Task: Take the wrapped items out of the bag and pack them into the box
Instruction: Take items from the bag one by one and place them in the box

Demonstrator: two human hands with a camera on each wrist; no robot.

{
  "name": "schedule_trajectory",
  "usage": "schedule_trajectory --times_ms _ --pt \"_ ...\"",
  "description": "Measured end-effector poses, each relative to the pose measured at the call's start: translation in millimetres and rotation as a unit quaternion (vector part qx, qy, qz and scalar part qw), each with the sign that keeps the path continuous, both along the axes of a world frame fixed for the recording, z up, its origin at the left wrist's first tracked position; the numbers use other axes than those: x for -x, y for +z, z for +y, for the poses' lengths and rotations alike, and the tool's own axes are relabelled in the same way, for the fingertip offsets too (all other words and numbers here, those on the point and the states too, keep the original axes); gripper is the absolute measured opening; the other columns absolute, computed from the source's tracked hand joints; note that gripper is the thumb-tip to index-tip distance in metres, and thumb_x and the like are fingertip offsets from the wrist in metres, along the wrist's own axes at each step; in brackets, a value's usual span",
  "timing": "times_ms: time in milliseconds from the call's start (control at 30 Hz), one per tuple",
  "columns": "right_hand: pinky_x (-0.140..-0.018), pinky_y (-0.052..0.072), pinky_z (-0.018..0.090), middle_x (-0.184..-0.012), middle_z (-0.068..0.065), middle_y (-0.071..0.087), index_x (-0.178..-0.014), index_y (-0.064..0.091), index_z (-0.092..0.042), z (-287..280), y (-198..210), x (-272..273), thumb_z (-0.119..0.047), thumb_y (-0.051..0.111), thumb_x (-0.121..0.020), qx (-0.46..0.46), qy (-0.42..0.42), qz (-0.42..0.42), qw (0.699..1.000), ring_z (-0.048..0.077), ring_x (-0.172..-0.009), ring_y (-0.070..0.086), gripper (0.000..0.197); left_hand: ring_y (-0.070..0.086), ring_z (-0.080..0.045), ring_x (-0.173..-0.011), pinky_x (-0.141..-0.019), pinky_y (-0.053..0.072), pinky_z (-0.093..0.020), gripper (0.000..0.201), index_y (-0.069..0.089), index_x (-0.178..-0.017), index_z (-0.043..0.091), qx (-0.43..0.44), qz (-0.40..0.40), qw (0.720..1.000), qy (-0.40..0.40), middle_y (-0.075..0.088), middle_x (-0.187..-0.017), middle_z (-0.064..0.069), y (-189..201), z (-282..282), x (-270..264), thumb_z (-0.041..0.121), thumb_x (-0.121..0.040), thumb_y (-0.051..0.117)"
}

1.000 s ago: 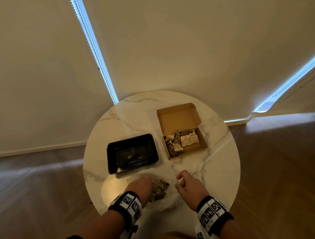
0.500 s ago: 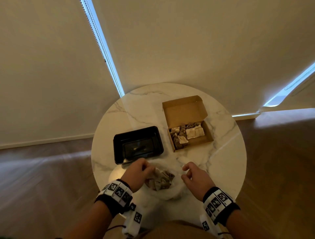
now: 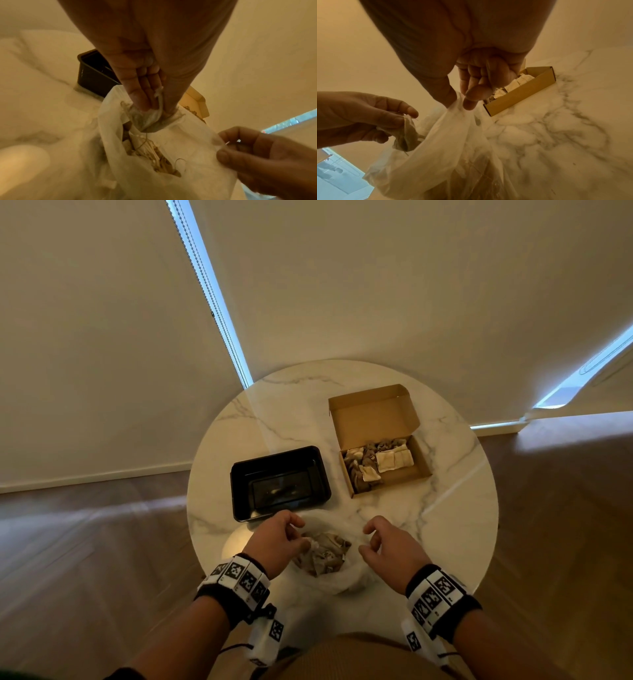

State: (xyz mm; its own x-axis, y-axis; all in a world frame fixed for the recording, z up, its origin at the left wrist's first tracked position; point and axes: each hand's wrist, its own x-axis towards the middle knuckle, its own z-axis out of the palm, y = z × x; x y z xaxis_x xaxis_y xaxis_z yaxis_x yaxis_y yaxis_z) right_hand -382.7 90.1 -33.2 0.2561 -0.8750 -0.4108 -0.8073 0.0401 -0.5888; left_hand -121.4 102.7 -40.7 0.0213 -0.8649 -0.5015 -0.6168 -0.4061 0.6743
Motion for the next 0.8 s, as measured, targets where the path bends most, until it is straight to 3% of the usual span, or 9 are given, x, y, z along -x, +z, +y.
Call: schedule_trajectory --times_ms 133,200,267,367,467,567,733,800 --pt "-0.073 0.048 0.027 -0.090 -0.009 0.060 -0.114 0.051 -0.031 -4 2 -4 -0.039 0.065 -0.092 0.026 0.016 0.006 1.000 0.005 -0.081 0.057 0.027 0.067 -0.005 -0.077 -0.065 0.047 -0.017 0.031 0.061 -0.110 0.031 -0.003 -0.029 1.000 -0.003 0.070 -0.087 0.005 3 1 2 0.038 -0.086 0.080" --pt "-0.075 0.047 0.024 -0.096 -0.011 0.058 -0.115 0.051 -0.031 -4 2 -6 -0.041 0.065 -0.092 0.037 0.023 0.007 0.999 0.005 -0.085 0.056 0.028 0.067 -0.004 -0.074 -0.064 0.049 -0.018 0.020 0.065 -0.103 0.032 0.004 -0.038 0.999 -0.012 0.070 -0.084 0.006 4 2 1 0.039 -0.088 0.077" --pt "-0.081 0.050 0.025 -0.109 -0.012 0.053 -0.117 0.052 -0.030 -3 2 -7 -0.041 0.065 -0.092 0.062 0.032 0.009 0.998 0.006 -0.094 0.057 0.030 0.068 -0.004 -0.074 -0.071 0.059 -0.027 0.006 0.070 -0.093 0.031 0.013 -0.034 0.999 -0.022 0.073 -0.082 0.007 7 2 1 0.037 -0.092 0.072" --pt "-0.084 0.049 0.022 -0.120 -0.014 0.045 -0.120 0.055 -0.031 -4 7 -12 -0.046 0.065 -0.093 0.111 0.047 0.003 0.993 0.003 -0.097 0.054 0.033 0.071 -0.008 -0.074 -0.082 0.063 -0.039 0.012 0.073 -0.085 0.029 0.012 0.030 0.999 0.005 0.075 -0.079 0.006 9 1 0 0.032 -0.096 0.068" --pt "-0.076 0.046 0.014 -0.117 -0.017 0.052 -0.125 0.059 -0.032 -9 22 -23 -0.053 0.064 -0.093 0.104 0.076 -0.059 0.990 -0.001 -0.082 0.055 0.039 0.075 -0.019 -0.079 -0.082 0.064 -0.043 0.019 0.075 -0.088 0.021 -0.001 0.112 0.992 0.052 0.077 -0.083 -0.001 21 -1 2 0.031 -0.100 0.064" --pt "-0.074 0.056 0.020 -0.118 -0.017 0.062 -0.129 0.061 -0.033 -12 35 -35 -0.052 0.068 -0.090 0.006 0.107 -0.141 0.984 0.005 -0.082 0.066 0.044 0.072 -0.019 -0.079 -0.075 0.062 -0.035 0.020 0.074 -0.091 0.018 -0.009 0.190 0.979 0.070 0.075 -0.083 -0.002 40 -3 6 0.028 -0.102 0.061" --pt "-0.070 0.057 0.028 -0.085 -0.010 0.071 -0.097 0.072 -0.028 -17 39 -41 -0.025 0.071 -0.092 -0.010 0.074 -0.228 0.971 0.003 -0.073 0.066 0.006 0.070 -0.016 -0.076 -0.066 0.058 -0.029 0.015 0.074 -0.090 0.020 0.026 0.234 0.970 0.067 0.073 -0.085 -0.004 65 -9 13 0.027 -0.100 0.065" --pt "-0.069 0.055 0.025 -0.080 -0.009 0.070 -0.090 0.072 -0.027 -18 41 -41 -0.018 0.072 -0.092 -0.020 0.046 -0.268 0.962 0.005 -0.073 0.065 0.010 0.069 -0.015 -0.076 -0.067 0.057 -0.028 0.013 0.073 -0.094 0.016 0.022 0.270 0.959 0.087 0.072 -0.086 -0.005 72 -11 13 0.024 -0.100 0.065"
